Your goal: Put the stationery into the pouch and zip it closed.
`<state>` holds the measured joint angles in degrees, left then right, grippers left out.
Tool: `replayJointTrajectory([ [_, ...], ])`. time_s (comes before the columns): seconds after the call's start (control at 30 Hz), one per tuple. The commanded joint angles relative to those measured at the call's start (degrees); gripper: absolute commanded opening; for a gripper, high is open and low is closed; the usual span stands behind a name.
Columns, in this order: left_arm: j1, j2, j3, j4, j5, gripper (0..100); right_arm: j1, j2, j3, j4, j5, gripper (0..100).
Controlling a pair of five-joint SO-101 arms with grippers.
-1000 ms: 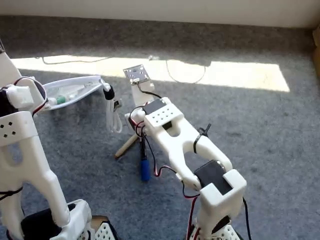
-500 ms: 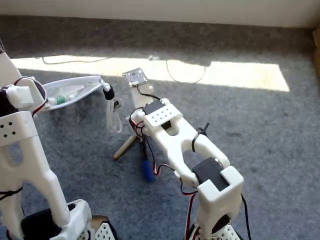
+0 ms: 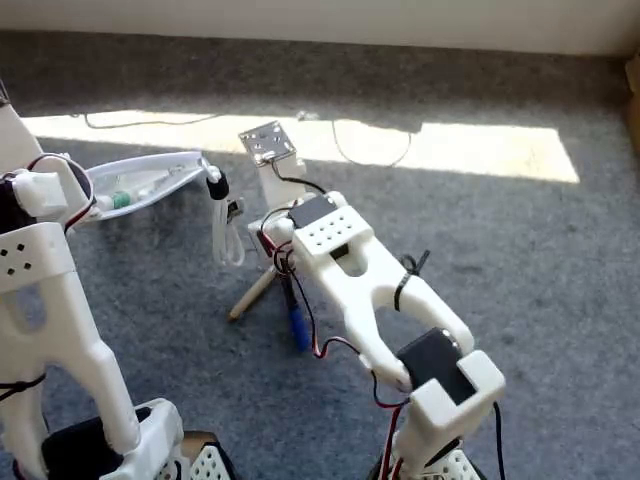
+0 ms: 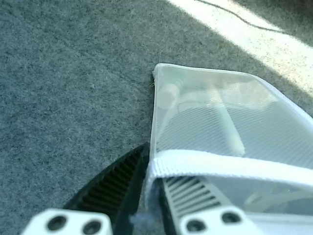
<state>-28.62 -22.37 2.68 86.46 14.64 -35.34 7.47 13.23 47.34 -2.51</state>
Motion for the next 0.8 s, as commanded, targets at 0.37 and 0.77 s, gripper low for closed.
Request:
replayJointTrajectory([
  [0.37,6.55,-1.01,-2.33,-0.26,0.0,1,0.57,-20.18,8.4,1.1,0.88,3.0],
  [0.77,11.74,-1.01,-6.29,3.96,0.0,1,3.47,-34.15,14.81,1.1,0.88,3.0],
])
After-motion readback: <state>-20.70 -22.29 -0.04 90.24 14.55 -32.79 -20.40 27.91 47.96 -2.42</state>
